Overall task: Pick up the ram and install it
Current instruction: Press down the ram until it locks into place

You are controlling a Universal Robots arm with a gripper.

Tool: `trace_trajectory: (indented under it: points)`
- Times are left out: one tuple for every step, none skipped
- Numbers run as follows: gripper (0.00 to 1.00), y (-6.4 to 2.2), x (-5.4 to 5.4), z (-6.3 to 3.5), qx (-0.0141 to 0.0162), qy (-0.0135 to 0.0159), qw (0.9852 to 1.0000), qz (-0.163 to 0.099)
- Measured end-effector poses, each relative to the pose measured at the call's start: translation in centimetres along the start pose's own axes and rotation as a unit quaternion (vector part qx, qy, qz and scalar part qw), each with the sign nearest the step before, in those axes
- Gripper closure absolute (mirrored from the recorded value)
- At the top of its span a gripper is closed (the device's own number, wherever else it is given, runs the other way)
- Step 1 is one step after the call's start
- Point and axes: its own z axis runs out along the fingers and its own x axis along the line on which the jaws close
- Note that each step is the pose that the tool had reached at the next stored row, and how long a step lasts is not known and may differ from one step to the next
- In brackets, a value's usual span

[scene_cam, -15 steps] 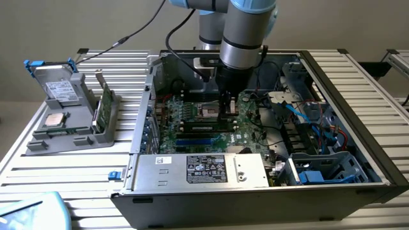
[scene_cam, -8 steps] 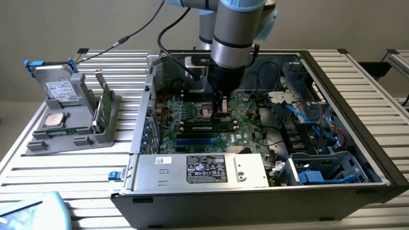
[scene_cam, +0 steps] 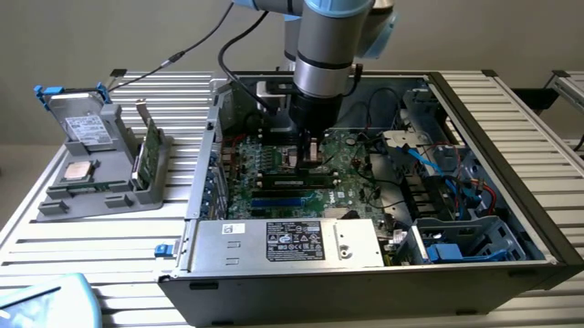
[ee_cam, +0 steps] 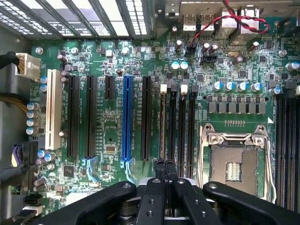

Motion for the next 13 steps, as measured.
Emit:
trace_trajectory:
  points:
    - [0.89,-0.01,0.0,0.15,0.0,0.0,1.0,0.0]
    - [0.89,-0.02,0.0,0.3,-0.0001,-0.0001,1.0,0.001]
    - [0.89,-0.03,0.0,0.44,-0.0002,-0.0001,1.0,0.001]
    - [0.89,-0.03,0.0,0.55,-0.0005,0.0003,1.0,0.002]
    - [0.89,-0.03,0.0,0.66,-0.0008,0.0005,1.0,0.003]
    - [0.89,-0.04,0.0,0.79,-0.001,0.0004,1.0,0.003]
    - [0.89,-0.06,0.0,0.91,-0.0011,0.0001,1.0,0.004]
    - [0.89,-0.07,0.0,0.99,-0.0012,-0.0001,1.0,0.004]
    - [0.89,-0.07,0.0,1.01,-0.0013,-0.0003,1.0,0.005]
    - [0.89,-0.07,0.0,0.98,-0.0013,-0.0003,1.0,0.005]
    - [0.89,-0.05,0.0,0.78,-0.0011,-0.0006,1.0,0.005]
    - [0.89,-0.04,0.0,0.43,-0.0007,-0.0015,1.0,0.005]
    - [0.89,-0.02,0.0,-0.05,-0.001,-0.0009,1.0,0.005]
